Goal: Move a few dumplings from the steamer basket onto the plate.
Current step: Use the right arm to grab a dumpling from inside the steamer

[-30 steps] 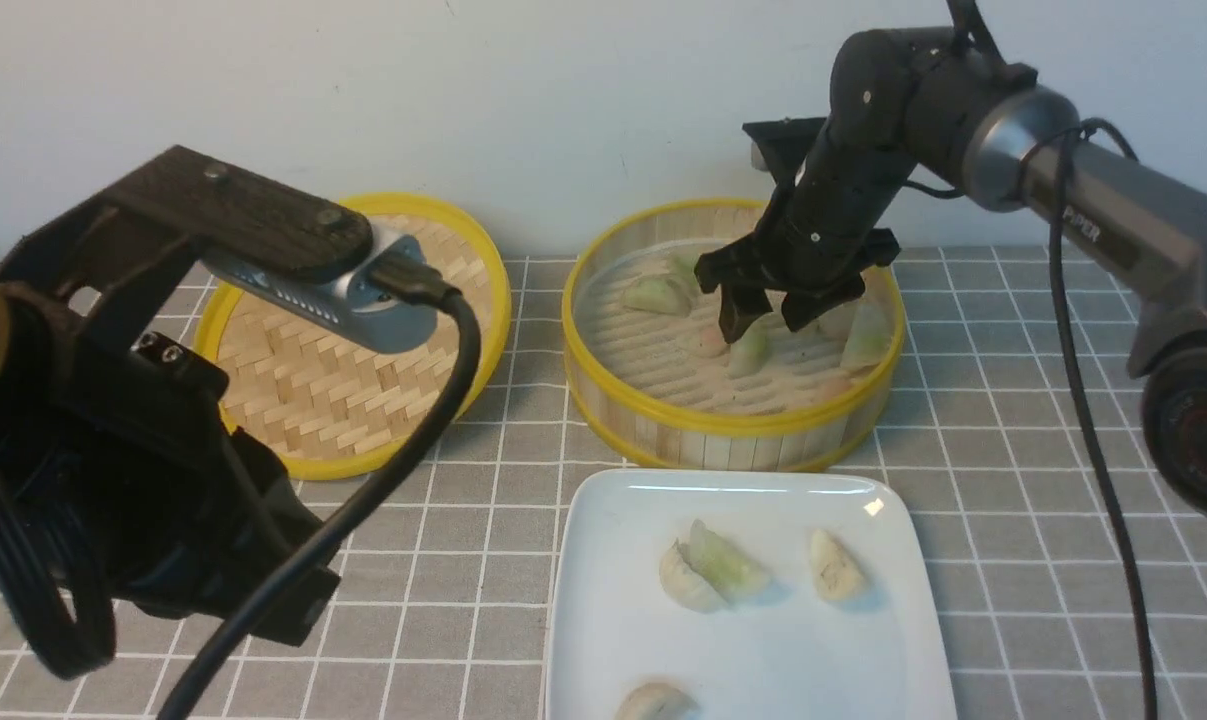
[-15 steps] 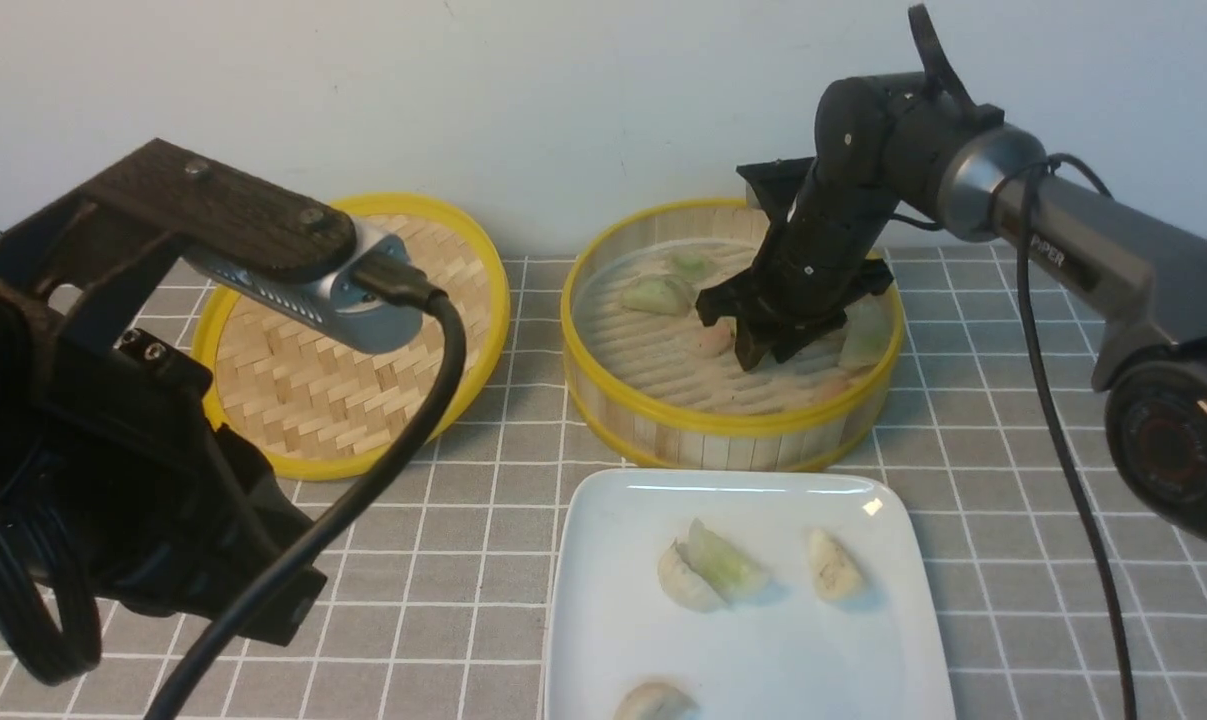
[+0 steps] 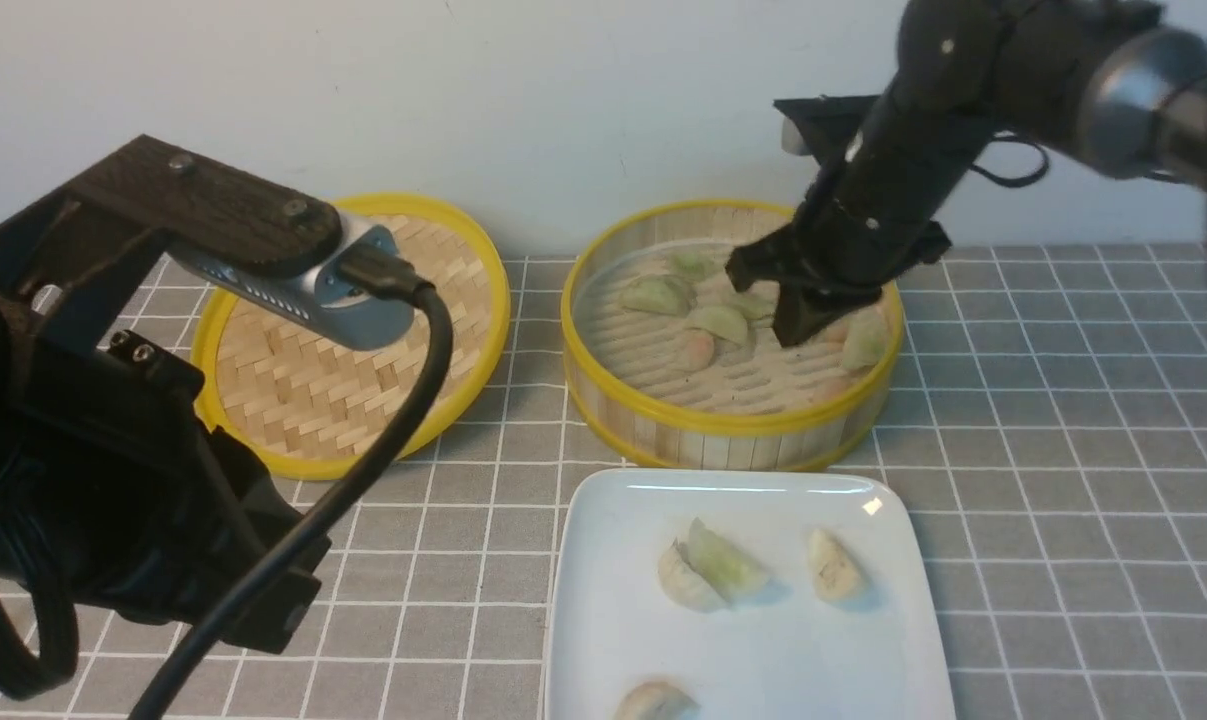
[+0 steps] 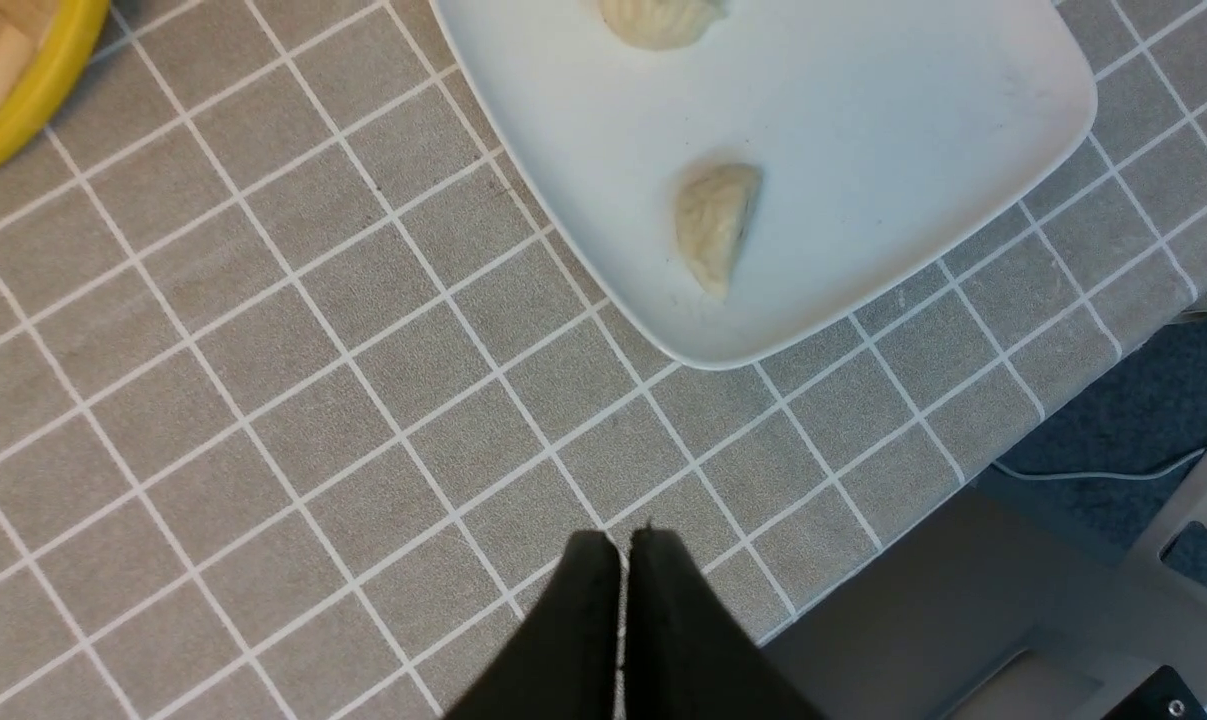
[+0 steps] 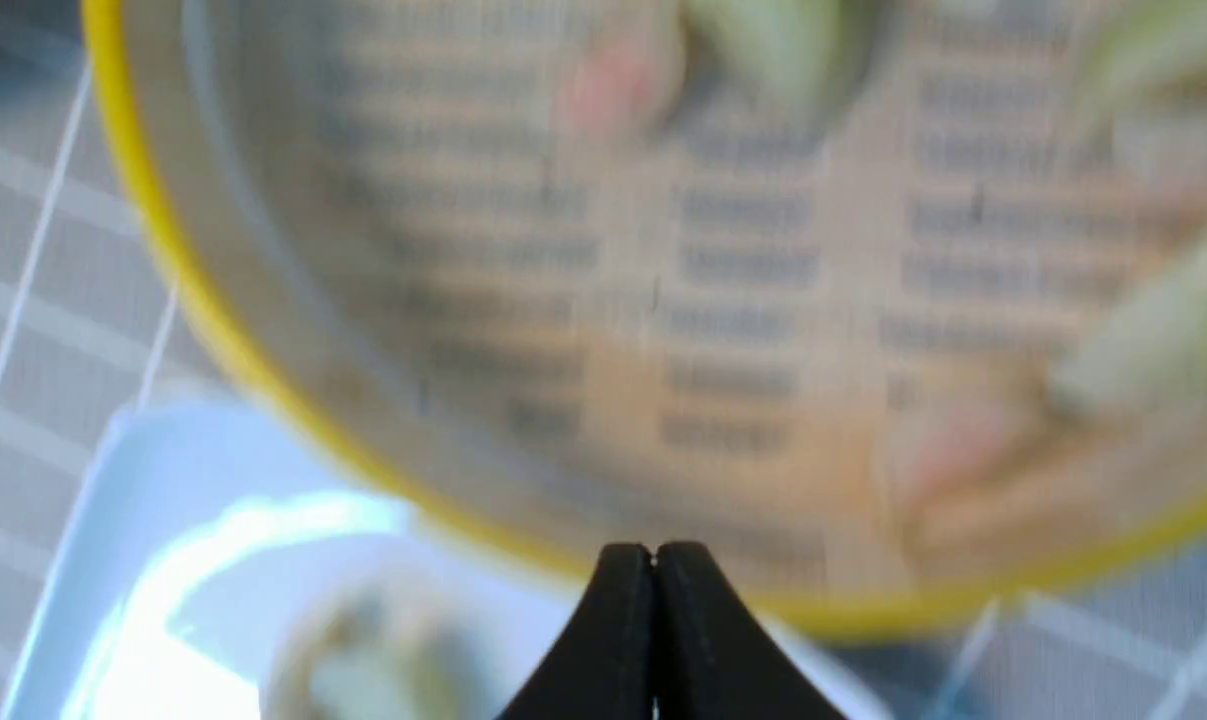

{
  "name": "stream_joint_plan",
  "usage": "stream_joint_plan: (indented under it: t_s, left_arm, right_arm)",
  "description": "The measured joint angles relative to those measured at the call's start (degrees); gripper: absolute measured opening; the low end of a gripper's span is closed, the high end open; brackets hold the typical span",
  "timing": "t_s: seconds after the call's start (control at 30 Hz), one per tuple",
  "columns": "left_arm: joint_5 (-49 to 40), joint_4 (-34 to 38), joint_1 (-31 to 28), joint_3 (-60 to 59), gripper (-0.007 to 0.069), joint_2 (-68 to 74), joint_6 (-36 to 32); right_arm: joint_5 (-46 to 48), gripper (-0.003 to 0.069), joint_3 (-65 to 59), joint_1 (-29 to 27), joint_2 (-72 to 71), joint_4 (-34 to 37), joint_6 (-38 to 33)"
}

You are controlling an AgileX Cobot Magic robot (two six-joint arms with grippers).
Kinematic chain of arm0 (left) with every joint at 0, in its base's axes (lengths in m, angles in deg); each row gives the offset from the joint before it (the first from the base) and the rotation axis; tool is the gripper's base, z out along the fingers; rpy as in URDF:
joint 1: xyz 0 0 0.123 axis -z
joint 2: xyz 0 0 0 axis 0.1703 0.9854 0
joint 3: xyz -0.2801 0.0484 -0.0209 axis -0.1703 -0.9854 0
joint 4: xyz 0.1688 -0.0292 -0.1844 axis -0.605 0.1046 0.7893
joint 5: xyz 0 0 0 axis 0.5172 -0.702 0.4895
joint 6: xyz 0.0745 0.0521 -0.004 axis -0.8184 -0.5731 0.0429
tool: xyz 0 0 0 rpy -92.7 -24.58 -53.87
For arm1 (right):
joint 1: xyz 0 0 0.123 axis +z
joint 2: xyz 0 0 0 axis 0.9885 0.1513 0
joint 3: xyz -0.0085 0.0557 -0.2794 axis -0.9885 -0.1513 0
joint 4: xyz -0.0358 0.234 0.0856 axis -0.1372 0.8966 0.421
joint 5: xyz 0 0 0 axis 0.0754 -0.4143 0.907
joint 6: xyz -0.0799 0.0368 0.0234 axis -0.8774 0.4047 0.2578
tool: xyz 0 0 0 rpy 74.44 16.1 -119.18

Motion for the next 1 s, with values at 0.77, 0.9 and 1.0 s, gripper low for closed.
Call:
stream_joint_plan:
  t_s: [0.77, 0.9, 1.0]
  left_arm:
    - [0.00, 0.12, 0.00, 0.00, -0.0005, 0.00, 0.00]
    - [0.00, 0.19, 0.00, 0.00, -0.0005, 0.00, 0.00]
    - [0.00, 0.19, 0.00, 0.00, -0.0005, 0.00, 0.00]
  right_arm:
    - [-8.69, 0.0371, 18.08, 0.78, 17.31, 3.94, -5.84]
    - [-8.47, 0.0433, 22.35, 1.53, 21.80, 3.71, -6.22]
    - [-7.79, 0.0445, 24.18, 1.85, 22.84, 2.91, -5.73]
